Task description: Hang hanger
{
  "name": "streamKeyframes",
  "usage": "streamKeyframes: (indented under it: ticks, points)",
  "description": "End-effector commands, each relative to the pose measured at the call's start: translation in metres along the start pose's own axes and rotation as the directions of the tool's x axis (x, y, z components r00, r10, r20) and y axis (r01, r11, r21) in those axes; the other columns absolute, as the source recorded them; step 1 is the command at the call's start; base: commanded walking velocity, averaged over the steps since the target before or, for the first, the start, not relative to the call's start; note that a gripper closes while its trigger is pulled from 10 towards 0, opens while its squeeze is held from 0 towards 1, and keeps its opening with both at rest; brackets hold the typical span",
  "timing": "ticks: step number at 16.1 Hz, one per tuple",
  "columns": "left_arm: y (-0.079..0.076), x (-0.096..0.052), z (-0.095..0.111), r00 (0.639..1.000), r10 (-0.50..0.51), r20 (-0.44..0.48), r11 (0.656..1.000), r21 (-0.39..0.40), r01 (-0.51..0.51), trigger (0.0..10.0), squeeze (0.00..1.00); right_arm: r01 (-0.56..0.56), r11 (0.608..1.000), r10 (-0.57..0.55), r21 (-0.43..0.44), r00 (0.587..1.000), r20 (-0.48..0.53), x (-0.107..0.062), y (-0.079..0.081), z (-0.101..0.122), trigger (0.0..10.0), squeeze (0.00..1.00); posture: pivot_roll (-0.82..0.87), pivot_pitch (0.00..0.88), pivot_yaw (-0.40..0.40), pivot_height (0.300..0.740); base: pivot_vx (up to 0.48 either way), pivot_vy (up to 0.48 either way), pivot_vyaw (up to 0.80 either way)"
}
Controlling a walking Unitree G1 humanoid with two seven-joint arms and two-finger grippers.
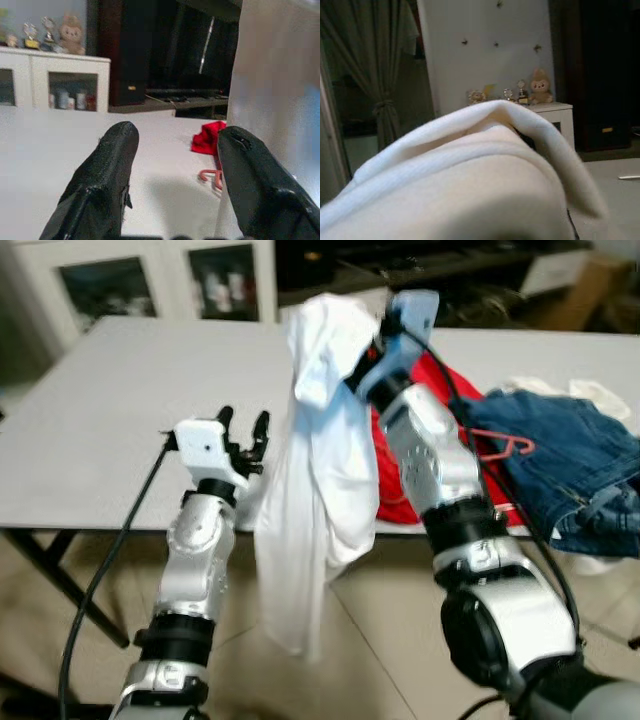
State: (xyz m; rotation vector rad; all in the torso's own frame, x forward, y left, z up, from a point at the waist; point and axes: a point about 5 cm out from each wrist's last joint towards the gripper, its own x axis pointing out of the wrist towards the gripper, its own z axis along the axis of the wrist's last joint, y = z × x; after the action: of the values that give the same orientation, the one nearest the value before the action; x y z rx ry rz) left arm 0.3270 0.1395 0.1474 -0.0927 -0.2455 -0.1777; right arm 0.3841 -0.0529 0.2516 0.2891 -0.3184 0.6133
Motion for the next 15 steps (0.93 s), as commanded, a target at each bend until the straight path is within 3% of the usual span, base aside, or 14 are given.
streamKeyframes:
  ticks: [1, 10, 15]
  points:
    - [0.004, 0.001, 0.005, 1.0, 0.011, 0.018, 1.0, 0.014, -0.011, 10.0, 0.0, -0.027, 0.999, 0.027, -0.021, 0.999, 0.025, 0.007, 0.004, 0.009, 0.0, 0.0, 0.05, 0.0, -0.01, 0.74, 0.469, 0.0, 0.0]
    - [0.003, -0.001, 0.003, 1.0, 0.02, 0.023, 1.0, 0.013, -0.021, 10.0, 0.0, -0.115, 0.99, 0.116, -0.083, 0.993, 0.007, 0.014, 0.013, 0.01, 0.0, 0.0, 0.06, 0.0, -0.013, 0.74, 0.459, 0.0, 0.0]
    - [0.0, 0.001, 0.003, 1.0, 0.007, 0.019, 1.0, 0.01, -0.007, 10.0, 0.0, -0.089, 0.99, 0.088, -0.109, 0.996, -0.019, 0.017, 0.01, 0.01, 0.0, 0.0, 0.05, 0.0, -0.008, 0.74, 0.275, 0.0, 0.74]
